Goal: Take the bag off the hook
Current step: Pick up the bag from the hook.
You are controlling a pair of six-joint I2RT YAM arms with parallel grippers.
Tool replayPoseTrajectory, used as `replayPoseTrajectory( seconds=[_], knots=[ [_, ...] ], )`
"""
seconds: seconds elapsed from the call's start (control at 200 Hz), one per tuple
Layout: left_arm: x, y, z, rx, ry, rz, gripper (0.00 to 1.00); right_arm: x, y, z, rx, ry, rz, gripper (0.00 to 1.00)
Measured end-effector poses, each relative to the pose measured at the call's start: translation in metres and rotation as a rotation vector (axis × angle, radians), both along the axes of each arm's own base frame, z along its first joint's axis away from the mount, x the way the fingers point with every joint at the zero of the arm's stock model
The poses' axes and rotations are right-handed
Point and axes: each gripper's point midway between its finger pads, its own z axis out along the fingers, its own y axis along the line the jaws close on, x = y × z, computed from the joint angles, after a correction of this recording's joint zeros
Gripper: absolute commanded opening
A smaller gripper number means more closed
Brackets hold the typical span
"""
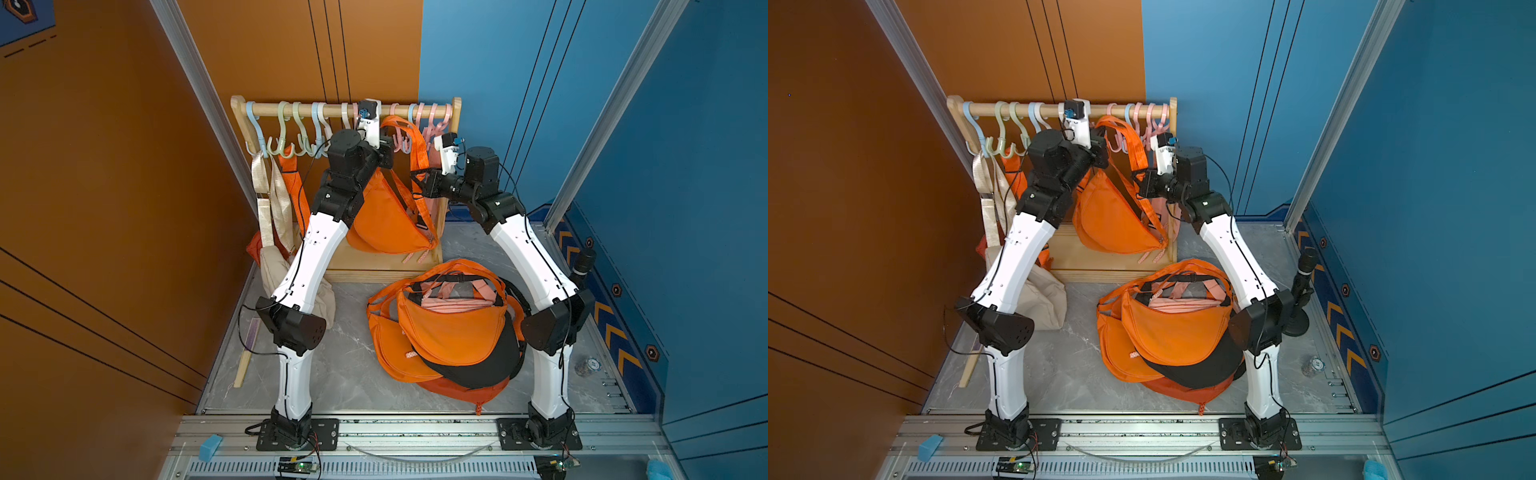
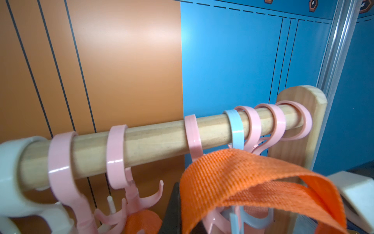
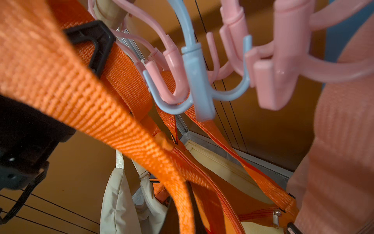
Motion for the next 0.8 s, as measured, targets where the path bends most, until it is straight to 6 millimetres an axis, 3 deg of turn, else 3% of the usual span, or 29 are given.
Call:
replayPoseTrajectory(
  seconds=[0.25,0.601,0.796],
  knots=[
    [-0.022,0.005,-0.002,0.043,0.019,-0.002,0.0,-0.015,-0.007,0.009,0.0,-0.002,-0.004,0.0],
    [-0.109,0.013,0.03,0.098,-0.074,-0.03,0.0,-0.082,-0.035,0.068,0.015,-0.108,-0.019,0.0],
    [-0.146,0.007,0.025,0.129,-0.097,-0.047,0.0,-0.118,-0.048,0.085,-0.003,-0.154,-0.031,0.0]
  ],
)
